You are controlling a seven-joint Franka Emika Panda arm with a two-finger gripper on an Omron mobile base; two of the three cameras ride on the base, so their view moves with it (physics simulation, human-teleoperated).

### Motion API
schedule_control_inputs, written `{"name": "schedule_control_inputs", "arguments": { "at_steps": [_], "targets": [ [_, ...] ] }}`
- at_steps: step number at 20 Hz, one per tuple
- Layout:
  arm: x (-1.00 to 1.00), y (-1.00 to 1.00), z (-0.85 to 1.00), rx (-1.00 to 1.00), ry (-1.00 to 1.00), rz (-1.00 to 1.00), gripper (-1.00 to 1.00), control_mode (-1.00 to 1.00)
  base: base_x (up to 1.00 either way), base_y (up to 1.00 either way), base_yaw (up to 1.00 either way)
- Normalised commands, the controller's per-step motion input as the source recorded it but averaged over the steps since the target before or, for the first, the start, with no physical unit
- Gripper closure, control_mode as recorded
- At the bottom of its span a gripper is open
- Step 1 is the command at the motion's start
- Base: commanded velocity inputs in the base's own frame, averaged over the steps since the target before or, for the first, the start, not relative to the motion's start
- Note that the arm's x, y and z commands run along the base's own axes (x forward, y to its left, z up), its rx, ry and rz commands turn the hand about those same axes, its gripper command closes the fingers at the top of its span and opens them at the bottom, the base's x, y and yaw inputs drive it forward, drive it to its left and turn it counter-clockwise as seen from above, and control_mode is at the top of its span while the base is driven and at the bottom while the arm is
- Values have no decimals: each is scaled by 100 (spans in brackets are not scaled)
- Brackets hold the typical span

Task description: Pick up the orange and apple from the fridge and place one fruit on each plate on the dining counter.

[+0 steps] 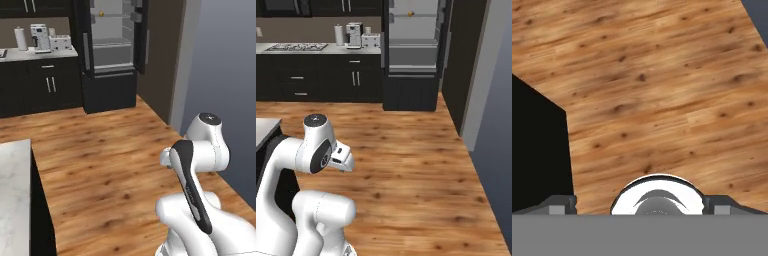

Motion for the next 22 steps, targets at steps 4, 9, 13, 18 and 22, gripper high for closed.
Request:
{"name": "schedule_control_inputs", "arguments": {
  "at_steps": [4,9,13,18,22],
  "targets": [
    [0,0,0,0,0,0,-100,100,100,-27,2],
    [0,0,0,0,0,0,-100,100,100,-25,0],
    [0,0,0,0,0,0,-100,100,100,-23,0],
    [0,0,0,0,0,0,-100,100,100,-30,1],
    [0,0,0,0,0,0,-100,100,100,-39,3]
  ]
}}
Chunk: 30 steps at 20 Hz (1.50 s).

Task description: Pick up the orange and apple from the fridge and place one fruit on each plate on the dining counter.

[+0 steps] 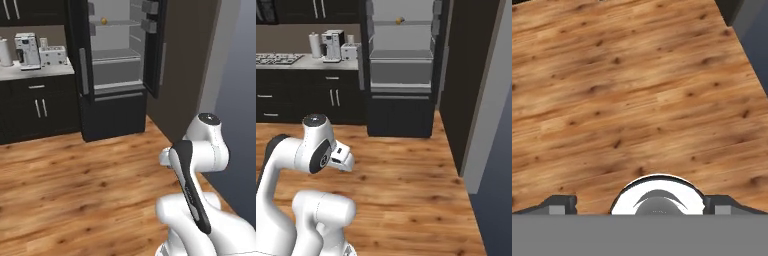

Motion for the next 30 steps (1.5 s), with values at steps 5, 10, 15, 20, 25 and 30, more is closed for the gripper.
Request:
{"name": "schedule_control_inputs", "arguments": {
  "at_steps": [5,10,15,20,25,30],
  "targets": [
    [0,0,0,0,0,0,-100,100,100,-40,4],
    [0,0,0,0,0,0,-100,100,99,-35,4],
    [0,0,0,0,0,0,-100,100,91,-41,6],
    [0,0,0,0,0,0,-100,100,90,-34,4],
    [0,0,0,0,0,0,-100,100,86,-26,3],
    [0,0,0,0,0,0,-100,100,80,-19,4]
  ]
}}
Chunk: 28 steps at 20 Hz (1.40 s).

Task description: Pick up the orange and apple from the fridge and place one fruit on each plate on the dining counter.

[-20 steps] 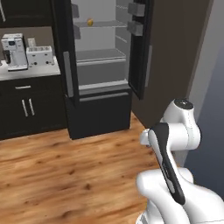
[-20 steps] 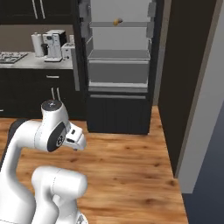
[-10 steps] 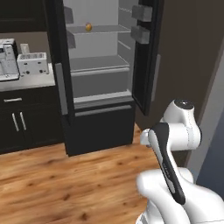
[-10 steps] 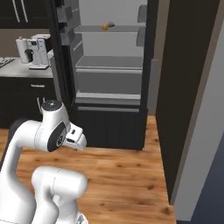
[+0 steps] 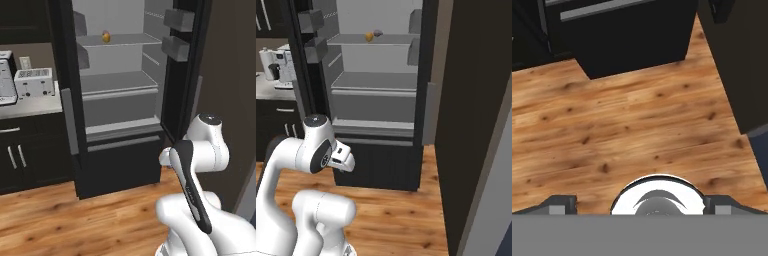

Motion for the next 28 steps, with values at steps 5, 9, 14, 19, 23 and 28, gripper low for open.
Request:
{"name": "schedule_control_inputs", "arguments": {
  "at_steps": [5,9,14,19,23,28],
  "targets": [
    [0,0,0,0,0,0,-100,100,62,-12,6],
    [0,0,0,0,0,0,-100,100,59,-9,6],
    [0,0,0,0,0,0,-100,100,65,-12,6],
    [0,0,0,0,0,0,-100,100,66,-16,6],
    [0,0,0,0,0,0,-100,100,66,-19,5],
    [0,0,0,0,0,0,-100,100,51,-29,6]
  ]
}}
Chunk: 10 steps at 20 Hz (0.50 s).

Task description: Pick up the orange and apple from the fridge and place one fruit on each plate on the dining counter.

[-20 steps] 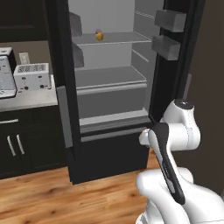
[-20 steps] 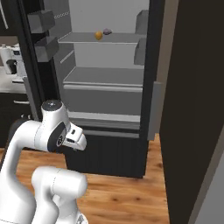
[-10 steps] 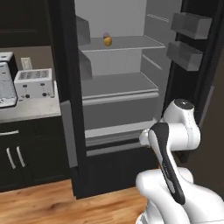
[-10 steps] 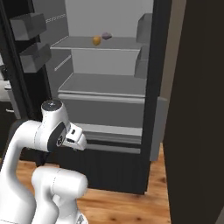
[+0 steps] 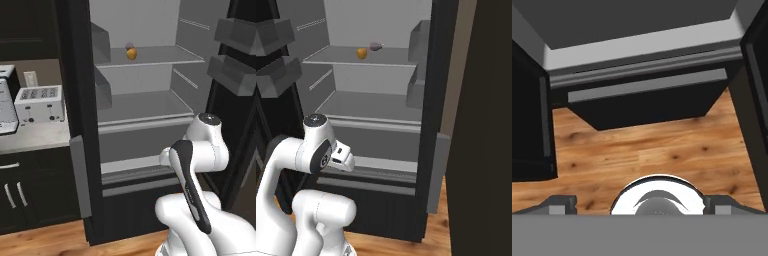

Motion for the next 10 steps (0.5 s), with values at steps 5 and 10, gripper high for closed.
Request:
{"name": "schedule_control_inputs", "arguments": {
  "at_steps": [5,10],
  "targets": [
    [0,0,0,0,0,0,-100,100,36,-31,8],
    [0,0,0,0,0,0,-100,100,44,-30,10]
  ]
}}
